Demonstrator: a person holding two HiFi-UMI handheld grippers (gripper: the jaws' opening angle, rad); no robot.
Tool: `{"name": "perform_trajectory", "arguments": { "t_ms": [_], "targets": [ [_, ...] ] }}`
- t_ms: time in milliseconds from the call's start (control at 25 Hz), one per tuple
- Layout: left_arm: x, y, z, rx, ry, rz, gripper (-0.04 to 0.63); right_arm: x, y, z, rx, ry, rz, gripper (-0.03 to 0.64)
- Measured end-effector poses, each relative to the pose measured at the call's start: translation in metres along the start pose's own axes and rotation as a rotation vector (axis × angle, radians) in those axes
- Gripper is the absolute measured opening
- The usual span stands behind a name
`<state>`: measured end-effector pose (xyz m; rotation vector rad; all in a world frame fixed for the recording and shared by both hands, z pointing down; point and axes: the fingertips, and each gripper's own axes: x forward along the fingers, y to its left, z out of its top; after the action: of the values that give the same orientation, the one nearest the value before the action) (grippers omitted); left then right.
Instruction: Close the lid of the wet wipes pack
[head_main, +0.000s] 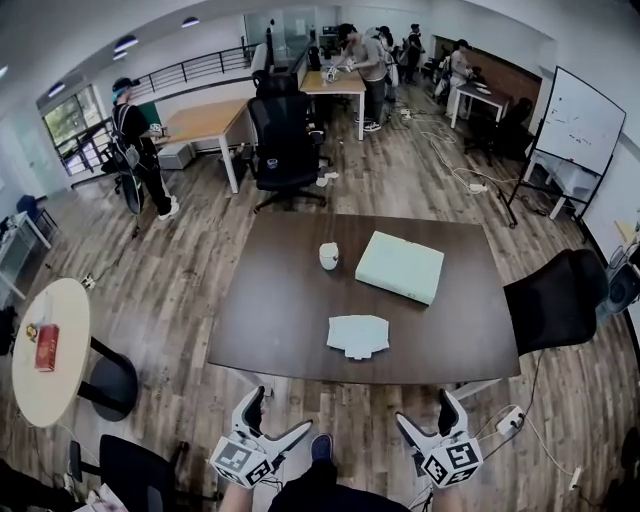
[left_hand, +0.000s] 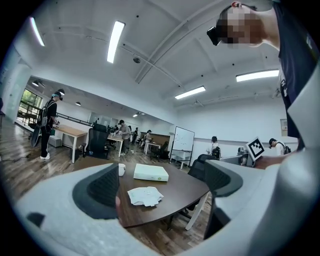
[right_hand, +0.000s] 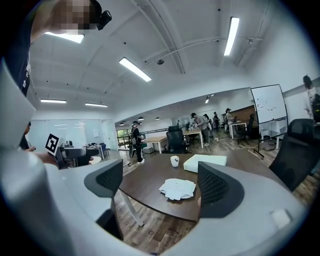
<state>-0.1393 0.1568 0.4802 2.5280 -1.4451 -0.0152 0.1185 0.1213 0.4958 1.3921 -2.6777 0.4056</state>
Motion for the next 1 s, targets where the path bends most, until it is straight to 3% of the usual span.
{"name": "perform_trajectory", "arguments": {
  "t_ms": [480,760,1000],
  "targets": [
    [0.070,0.083,0.028,0.049,0.024,-0.101,0.522,0.098,0.000,0.035,0.004,-0.038,-0.063,0.476],
    [0.095,0.089,0.030,0.063,0.040,-0.156,0.522,0.106,-0.012,0.034,0.022,-0.023,-0.099,0.476],
    [0.122,0.089,0.022,0.074,0.065,-0.158,0.522,0.121,-0.038,0.035,0.019,-0.015,-0.085,0.472]
  ]
}}
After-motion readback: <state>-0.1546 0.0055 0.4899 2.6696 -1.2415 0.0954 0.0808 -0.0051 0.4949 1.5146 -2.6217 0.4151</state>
